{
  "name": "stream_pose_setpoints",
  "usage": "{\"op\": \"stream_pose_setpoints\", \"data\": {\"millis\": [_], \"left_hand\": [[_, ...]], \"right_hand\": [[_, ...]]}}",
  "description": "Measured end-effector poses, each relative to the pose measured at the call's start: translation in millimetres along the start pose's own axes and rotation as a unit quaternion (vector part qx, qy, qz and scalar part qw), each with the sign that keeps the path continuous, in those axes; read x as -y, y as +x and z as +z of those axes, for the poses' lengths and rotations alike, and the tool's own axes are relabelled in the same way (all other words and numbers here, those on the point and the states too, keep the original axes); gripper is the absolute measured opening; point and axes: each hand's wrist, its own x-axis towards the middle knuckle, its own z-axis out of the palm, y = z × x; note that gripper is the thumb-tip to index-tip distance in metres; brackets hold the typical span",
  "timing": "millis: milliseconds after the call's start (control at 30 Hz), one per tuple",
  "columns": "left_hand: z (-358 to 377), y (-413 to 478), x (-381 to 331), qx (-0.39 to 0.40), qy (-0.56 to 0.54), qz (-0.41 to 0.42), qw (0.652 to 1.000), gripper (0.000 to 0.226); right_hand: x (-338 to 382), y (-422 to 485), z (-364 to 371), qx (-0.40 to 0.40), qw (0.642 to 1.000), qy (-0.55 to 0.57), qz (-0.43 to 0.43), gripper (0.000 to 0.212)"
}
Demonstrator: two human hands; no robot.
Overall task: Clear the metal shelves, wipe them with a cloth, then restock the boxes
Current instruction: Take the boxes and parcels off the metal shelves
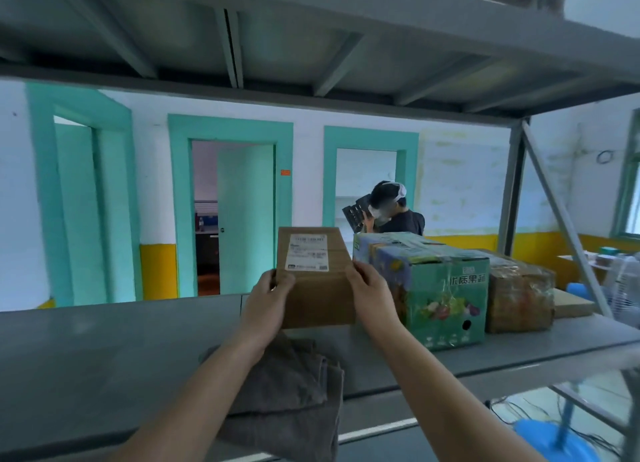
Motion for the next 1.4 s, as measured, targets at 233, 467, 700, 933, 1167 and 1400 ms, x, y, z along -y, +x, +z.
{"op": "stream_pose_setpoints", "data": {"millis": [233, 467, 700, 933, 1167, 1400], "left_hand": [[-43, -64, -36, 0.025, -0.138, 0.118, 0.983, 0.036], [-87, -151, -28, 0.035, -0.191, 0.146, 0.970, 0.035], [-105, -229, -4, 0.043, -0.265, 0.114, 0.957, 0.039], [-79, -305, 25, 0.068, -0.278, 0.072, 0.956, 0.036], [10, -431, 8, 0.173, -0.302, 0.028, 0.937, 0.032], [119, -595, -32, 0.323, -0.279, -0.005, 0.905, 0.036]], "right_hand": [[72, -82, 3, -0.071, 0.990, 0.064, -0.107, 0.018], [101, -198, 21, -0.103, 0.984, 0.063, -0.130, 0.030], [90, -315, 26, -0.112, 0.990, -0.012, -0.085, 0.037], [87, -394, -3, -0.134, 0.988, -0.041, -0.063, 0.037], [66, -515, -113, -0.249, 0.965, -0.077, 0.018, 0.039], [76, -680, -258, -0.379, 0.918, -0.085, 0.073, 0.038]]}}
